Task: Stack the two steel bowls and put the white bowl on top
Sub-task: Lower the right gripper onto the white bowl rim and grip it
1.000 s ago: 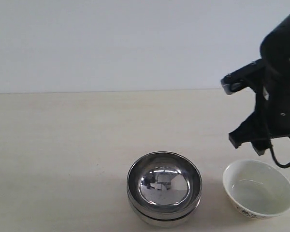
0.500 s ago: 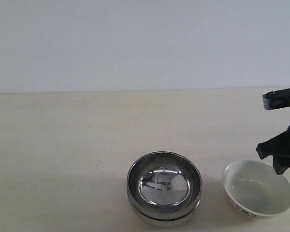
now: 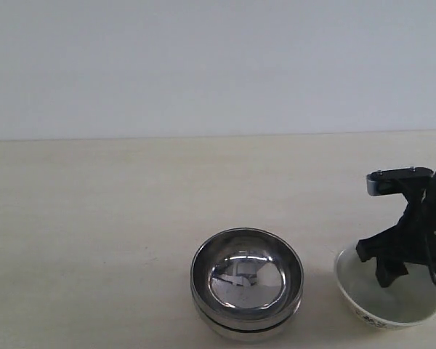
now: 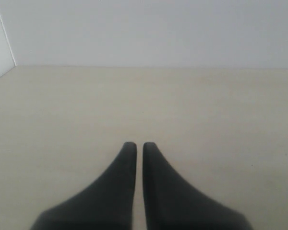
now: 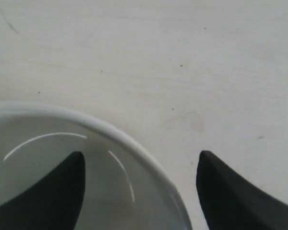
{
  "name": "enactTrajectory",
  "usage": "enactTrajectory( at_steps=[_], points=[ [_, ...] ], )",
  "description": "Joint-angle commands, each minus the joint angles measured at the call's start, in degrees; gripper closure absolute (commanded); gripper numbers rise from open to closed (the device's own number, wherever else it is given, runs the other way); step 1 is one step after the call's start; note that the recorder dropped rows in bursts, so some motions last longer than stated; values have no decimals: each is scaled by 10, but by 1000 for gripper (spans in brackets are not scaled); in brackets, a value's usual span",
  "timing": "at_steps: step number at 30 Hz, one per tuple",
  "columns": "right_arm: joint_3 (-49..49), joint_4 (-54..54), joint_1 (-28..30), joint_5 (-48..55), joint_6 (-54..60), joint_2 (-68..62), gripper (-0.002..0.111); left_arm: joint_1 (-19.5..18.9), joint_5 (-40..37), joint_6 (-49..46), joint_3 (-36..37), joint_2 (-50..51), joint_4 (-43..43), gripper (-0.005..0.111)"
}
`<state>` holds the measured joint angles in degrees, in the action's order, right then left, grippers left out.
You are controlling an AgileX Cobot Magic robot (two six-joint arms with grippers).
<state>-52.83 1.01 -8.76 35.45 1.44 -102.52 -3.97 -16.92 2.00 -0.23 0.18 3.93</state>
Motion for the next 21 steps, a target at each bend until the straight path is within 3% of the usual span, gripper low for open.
enactTrajectory(
  at_steps=[1, 5, 14, 21],
  points=[
    [2, -3, 3, -16, 11, -8, 65, -1, 0, -1, 2, -2, -2, 102],
    [2, -2, 3, -14, 32, -8, 109, -1, 0, -1, 2, -2, -2, 102],
    [2, 99, 3, -25, 123, 21, 108, -1, 0, -1, 2, -2, -2, 102],
    [2, 109, 3, -35, 125, 110, 108, -1, 0, -1, 2, -2, -2, 102]
  ],
)
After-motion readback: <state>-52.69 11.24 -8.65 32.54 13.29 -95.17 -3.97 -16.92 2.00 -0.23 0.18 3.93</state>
